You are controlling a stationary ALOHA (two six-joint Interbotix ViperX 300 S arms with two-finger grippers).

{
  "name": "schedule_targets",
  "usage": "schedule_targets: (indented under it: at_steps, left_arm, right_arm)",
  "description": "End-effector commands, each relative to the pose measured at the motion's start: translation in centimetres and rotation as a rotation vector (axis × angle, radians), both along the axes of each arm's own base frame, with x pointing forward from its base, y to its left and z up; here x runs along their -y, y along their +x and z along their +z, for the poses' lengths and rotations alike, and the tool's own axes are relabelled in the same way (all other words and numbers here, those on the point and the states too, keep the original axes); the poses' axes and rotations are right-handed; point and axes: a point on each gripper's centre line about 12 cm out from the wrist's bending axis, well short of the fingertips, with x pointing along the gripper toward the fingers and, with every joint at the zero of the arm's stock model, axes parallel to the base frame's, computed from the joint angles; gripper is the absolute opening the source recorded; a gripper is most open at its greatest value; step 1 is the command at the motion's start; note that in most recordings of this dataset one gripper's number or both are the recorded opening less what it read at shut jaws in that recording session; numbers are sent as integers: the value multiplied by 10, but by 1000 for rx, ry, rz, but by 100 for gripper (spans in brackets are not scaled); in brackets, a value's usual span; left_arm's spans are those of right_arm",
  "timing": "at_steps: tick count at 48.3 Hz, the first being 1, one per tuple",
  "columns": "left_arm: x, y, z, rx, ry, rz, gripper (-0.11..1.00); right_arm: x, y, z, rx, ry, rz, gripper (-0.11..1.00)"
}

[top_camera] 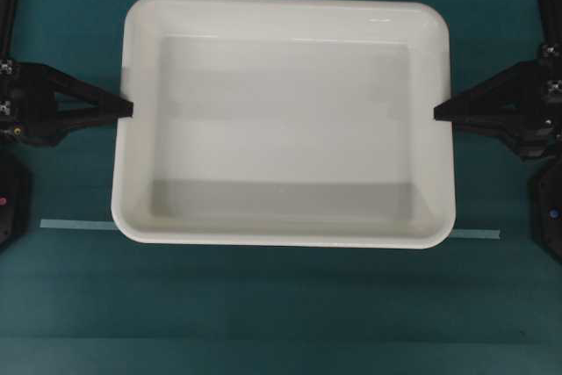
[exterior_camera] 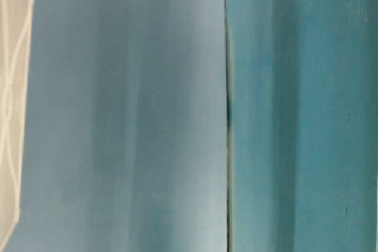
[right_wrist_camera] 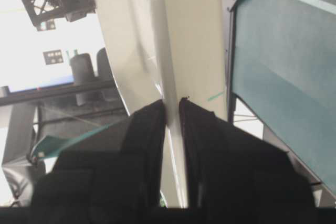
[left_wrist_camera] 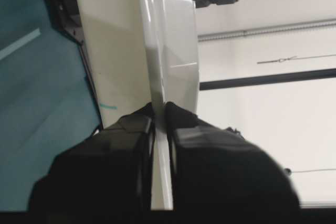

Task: Lift the white case with both hands.
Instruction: 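Lift the gripped tray upward with both grippers, then lower the held tray back onto the table with both grippers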

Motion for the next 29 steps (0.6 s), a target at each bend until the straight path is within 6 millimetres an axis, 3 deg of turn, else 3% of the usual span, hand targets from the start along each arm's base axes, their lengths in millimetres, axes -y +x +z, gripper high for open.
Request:
schedule_targets:
  at_steps: [1,15,29]
  left_arm:
    - [0,9,11,4,5,-2,4]
    - [-1,9,27,26,6,1,4]
    - [-1,12,24,7,5,-1,4]
  right_arm:
    - [1,4,12,23,-2,-4,11]
    - [1,4,27,50,-4,1,11]
    - [1,4,27,54,-4,-1,11]
